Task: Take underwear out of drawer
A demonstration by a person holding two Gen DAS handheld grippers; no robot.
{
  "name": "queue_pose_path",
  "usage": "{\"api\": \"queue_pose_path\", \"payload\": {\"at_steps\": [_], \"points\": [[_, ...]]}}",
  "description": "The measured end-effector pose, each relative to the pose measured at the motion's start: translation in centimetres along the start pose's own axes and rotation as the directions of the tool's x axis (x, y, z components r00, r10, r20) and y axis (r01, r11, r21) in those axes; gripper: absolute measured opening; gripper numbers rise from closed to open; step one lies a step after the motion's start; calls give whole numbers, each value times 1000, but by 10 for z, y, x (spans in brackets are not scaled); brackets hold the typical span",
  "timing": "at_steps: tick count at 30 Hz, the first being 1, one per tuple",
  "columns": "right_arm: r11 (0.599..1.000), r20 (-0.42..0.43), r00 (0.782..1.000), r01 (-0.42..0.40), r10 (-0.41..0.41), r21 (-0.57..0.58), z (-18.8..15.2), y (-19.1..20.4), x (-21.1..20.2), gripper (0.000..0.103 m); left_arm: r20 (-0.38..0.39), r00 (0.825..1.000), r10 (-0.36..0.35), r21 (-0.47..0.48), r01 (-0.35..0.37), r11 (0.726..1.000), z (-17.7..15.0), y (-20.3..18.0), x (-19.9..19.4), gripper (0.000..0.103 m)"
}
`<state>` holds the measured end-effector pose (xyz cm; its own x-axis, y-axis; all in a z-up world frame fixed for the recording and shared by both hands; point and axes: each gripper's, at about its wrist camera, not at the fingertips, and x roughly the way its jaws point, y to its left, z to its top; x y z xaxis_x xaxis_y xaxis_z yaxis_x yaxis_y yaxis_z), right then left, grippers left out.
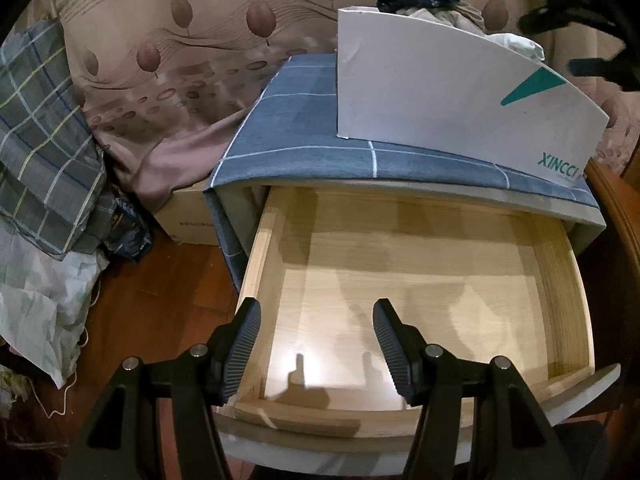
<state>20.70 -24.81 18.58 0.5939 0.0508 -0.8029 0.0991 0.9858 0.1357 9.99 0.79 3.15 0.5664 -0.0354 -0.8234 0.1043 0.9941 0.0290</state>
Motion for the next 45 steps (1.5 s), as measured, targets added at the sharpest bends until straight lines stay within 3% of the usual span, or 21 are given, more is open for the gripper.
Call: {"api": "queue_pose_path", "payload": {"at_steps": [4, 11, 19, 28, 45], "points": [[999, 61, 998, 11, -8, -46, -34, -1, -33, 86, 3, 1000, -5, 8, 5, 1000, -1, -2, -1, 60], [993, 75, 996, 65, -57, -100, -121, -3, -53, 93, 13, 1000, 8, 39, -9, 999, -4, -9, -4, 60], [998, -59, 997, 40, -43, -56, -210, -11, -20, 94, 20, 1000, -15, 61, 13, 998, -14, -15, -14, 60], [999, -103, 994, 39, -37, 12, -234, -24, -2, 94, 17, 1000, -10, 33, 10, 999, -17, -15, -17, 60], [998, -111, 993, 50, -47, 25, -237, -25, 2, 95, 18, 1000, -2, 53, 1, 999, -17, -18, -19, 60]]}}
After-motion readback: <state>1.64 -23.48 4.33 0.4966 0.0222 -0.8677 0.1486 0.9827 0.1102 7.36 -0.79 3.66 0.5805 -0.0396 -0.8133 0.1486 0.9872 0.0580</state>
